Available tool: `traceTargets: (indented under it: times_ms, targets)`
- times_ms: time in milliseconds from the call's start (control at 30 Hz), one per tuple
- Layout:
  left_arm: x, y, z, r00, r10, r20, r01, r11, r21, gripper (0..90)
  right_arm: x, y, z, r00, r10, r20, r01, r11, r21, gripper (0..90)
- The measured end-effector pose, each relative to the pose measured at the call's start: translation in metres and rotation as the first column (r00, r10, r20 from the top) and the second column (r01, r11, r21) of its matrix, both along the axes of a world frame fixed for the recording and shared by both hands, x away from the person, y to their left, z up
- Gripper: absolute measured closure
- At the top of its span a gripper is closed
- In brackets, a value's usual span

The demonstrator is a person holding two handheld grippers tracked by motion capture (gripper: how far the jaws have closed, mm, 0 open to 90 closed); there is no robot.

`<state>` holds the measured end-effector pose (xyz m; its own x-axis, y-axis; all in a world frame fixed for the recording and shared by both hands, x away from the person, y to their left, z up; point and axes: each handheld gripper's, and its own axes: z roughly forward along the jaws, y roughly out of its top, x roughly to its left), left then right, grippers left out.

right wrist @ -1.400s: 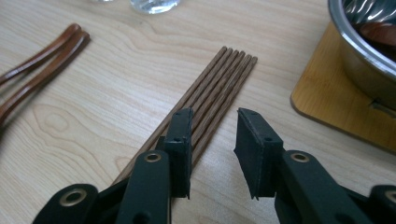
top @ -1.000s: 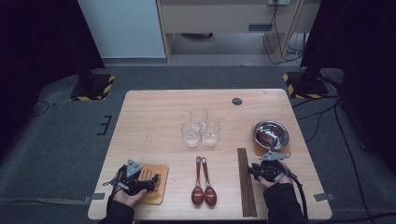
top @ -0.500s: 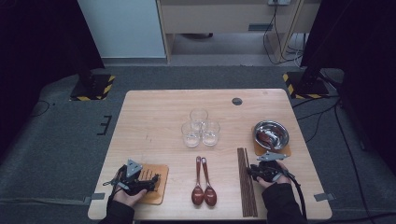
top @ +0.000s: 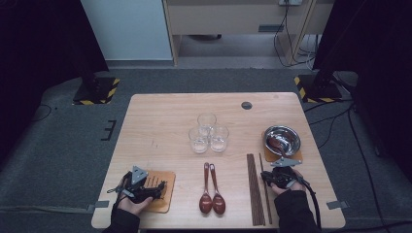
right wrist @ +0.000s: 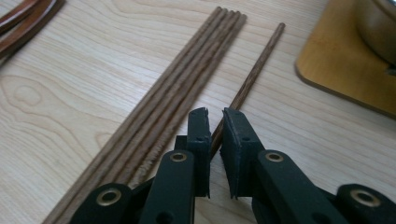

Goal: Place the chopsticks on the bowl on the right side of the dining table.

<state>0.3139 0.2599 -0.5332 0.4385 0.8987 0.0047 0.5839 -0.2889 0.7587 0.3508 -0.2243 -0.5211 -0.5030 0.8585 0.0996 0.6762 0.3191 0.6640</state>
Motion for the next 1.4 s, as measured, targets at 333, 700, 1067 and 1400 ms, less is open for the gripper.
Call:
traceTargets:
  times_ms: [333, 700, 1067, 1400]
  targets:
    - [0.000, 0.000, 0.000, 1.0000, 0.004, -0.007, -0.004, 1.0000, -0.001, 7.3, 0.001, -0.010, 0.001, 0.9990, -0.044, -0.004, 0.044, 0.999, -0.013, 85.1]
    - [0.000, 0.000, 0.000, 1.0000, 0.000, 0.000, 0.000, 1.0000, 0.000, 7.2, 0.006, -0.015, 0.000, 0.9977, -0.067, 0.015, 0.067, 0.998, -0.011, 85.6]
    - [0.000, 0.000, 0.000, 1.0000, 0.000, 0.000, 0.000, 1.0000, 0.000, 7.2, 0.000, -0.017, 0.002, 0.9961, -0.071, 0.053, 0.071, 0.997, -0.004, 78.8]
    - [0.000, 0.000, 0.000, 1.0000, 0.000, 0.000, 0.000, 1.0000, 0.000, 7.3, -0.019, -0.025, 0.003, 0.9969, -0.063, 0.047, 0.062, 0.998, 0.011, 79.2]
